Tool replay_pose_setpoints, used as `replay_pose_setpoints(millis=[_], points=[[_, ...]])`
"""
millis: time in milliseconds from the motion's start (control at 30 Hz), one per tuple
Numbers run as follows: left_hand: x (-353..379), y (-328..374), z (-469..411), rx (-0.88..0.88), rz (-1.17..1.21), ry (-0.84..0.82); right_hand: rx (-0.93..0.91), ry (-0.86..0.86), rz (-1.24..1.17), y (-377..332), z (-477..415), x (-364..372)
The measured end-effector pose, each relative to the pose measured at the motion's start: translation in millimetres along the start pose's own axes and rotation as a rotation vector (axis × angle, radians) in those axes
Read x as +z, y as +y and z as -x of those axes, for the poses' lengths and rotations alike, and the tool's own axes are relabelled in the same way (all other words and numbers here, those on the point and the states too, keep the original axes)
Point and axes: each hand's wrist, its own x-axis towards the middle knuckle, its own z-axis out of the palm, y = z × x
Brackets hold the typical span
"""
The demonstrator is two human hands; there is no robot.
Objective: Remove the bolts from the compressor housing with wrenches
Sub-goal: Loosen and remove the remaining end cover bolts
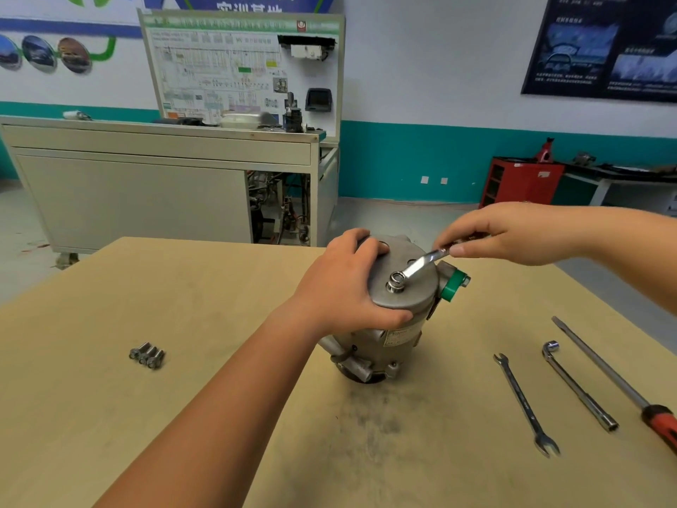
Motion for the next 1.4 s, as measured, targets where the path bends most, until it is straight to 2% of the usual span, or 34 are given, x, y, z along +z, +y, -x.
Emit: replay_pose_setpoints(millis=[100, 167, 233, 400, 500, 900, 1033, 1133, 1200, 1300, 1400], points=[[0.0, -0.8, 0.3, -0.001, 0.003, -0.004, 0.026, 0.095, -0.122, 0.3, 8.2, -5.1], [0.2, -0.7, 0.7, -0.004, 0.010, 0.000, 0.045, 0.188, -0.325, -5.4, 15.5, -3.4], [0.1, -0.3, 0.3, -0.007, 0.006, -0.001, 0.070, 0.203, -0.540, -17.9, 24.2, 2.6], [2.3, 2.0, 0.3, -0.015, 0.002, 0.014, 0.125, -0.004, -1.064, -55.1, 46.2, 35.4], [1.5, 2.8, 0.6, -0.024, 0.021, 0.006, 0.149, -0.067, -1.334, -68.5, 47.2, 50.3], [-1.6, 4.0, 1.7, -0.031, 0.020, 0.017, 0.121, -0.130, -1.429, -80.4, 32.2, 68.1], [-2.0, 3.3, 3.1, -0.011, 0.019, 0.022, 0.102, -0.228, -1.280, -71.9, 28.7, 67.3], [-2.2, 1.3, 4.1, -0.015, 0.031, 0.027, 0.105, -0.372, -0.895, -51.2, 26.2, 45.1], [-1.7, -0.5, 3.8, -0.012, 0.022, 0.015, 0.119, -0.400, -0.584, -34.9, 23.1, 21.2], [-1.0, 0.0, 1.4, -0.008, 0.003, 0.003, 0.127, -0.186, -0.187, -11.3, 9.4, -3.8], [-0.6, 1.1, -1.0, 0.003, -0.006, -0.003, 0.057, -0.020, -0.055, 4.9, -5.4, -10.0]])
